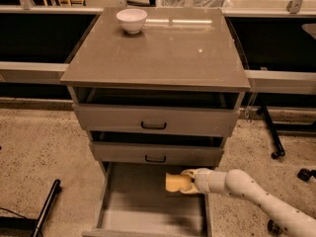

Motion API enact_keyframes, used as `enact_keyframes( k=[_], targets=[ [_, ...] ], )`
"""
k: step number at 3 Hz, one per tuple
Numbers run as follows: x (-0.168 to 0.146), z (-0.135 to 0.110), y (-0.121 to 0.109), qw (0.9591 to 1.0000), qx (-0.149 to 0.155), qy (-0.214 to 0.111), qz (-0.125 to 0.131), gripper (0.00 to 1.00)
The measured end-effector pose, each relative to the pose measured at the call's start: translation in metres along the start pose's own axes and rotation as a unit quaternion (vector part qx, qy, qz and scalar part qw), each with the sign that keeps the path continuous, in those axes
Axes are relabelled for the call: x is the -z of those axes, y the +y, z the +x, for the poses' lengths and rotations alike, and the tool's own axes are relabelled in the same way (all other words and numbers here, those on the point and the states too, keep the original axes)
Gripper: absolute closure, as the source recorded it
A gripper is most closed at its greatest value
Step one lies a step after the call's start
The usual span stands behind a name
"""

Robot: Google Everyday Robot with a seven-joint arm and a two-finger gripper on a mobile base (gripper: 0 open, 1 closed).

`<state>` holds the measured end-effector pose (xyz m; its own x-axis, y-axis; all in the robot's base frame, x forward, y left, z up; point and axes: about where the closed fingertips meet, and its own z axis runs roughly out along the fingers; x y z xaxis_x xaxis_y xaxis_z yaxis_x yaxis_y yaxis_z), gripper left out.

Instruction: Pick sponge from bottom drawer and place on counter

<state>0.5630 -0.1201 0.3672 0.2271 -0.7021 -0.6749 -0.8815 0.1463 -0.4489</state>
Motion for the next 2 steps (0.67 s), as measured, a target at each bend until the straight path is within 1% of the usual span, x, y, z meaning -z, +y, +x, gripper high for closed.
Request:
enact_keyframes(
  k=[1,2],
  targets=[
    [0.0185,-0.0212,-0.0121,0.9994,0.026,0.013,0.02,1.0],
    [0.0227,-0.0285,-0.0143,0.9991,0.037,0.007,0.018,1.0]
  ],
)
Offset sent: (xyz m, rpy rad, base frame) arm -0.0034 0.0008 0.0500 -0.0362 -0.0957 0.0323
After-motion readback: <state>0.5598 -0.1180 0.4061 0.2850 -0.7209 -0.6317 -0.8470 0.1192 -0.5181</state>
